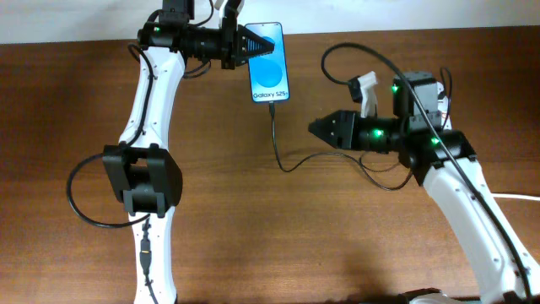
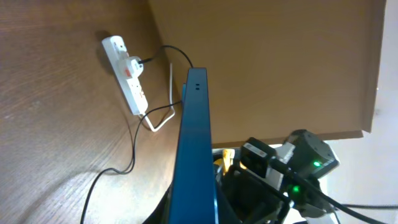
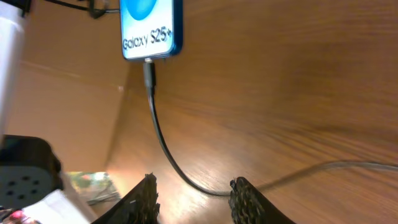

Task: Plug charger to phone and switch on socket
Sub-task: 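Release the plug and withdraw the right gripper to the right, then lower the phone flat onto the table with the left gripper and release, then raise the left gripper away from the phone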

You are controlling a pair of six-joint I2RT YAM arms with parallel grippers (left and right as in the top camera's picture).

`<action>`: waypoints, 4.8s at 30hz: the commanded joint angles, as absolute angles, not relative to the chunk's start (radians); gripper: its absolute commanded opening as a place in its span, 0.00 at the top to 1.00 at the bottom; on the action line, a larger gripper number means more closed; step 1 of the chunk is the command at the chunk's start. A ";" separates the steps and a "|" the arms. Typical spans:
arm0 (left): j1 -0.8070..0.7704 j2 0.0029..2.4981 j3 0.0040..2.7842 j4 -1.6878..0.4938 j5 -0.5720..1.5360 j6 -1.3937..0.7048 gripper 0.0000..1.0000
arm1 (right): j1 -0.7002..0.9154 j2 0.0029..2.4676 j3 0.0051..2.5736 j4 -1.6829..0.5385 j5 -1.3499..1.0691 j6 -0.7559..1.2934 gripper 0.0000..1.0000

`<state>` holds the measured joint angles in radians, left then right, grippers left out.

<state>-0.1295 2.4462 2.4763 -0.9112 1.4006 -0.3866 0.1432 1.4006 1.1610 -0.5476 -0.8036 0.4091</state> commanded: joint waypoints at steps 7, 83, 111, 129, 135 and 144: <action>-0.128 2.440 2.490 -1.095 1.190 -0.183 1.00 | 0.135 1.313 1.275 -0.818 -0.508 0.291 0.60; -0.048 2.655 2.541 -1.478 0.153 -0.040 0.36 | -0.086 1.314 1.448 -1.079 -0.252 0.298 0.61; 0.049 2.428 2.833 -1.689 -0.028 0.032 0.02 | -0.086 1.314 1.448 -1.077 -0.226 0.291 0.60; 0.049 2.362 2.832 -1.688 -0.031 0.031 0.01 | -0.086 1.314 1.448 -1.074 -0.216 0.292 0.60; 0.049 2.362 2.832 -1.688 -0.030 0.031 0.00 | -0.087 1.314 1.448 -1.074 -0.196 0.290 0.60; 0.049 2.362 2.832 -1.688 -0.030 0.031 0.00 | -0.256 1.316 1.598 -1.028 -0.286 0.262 0.60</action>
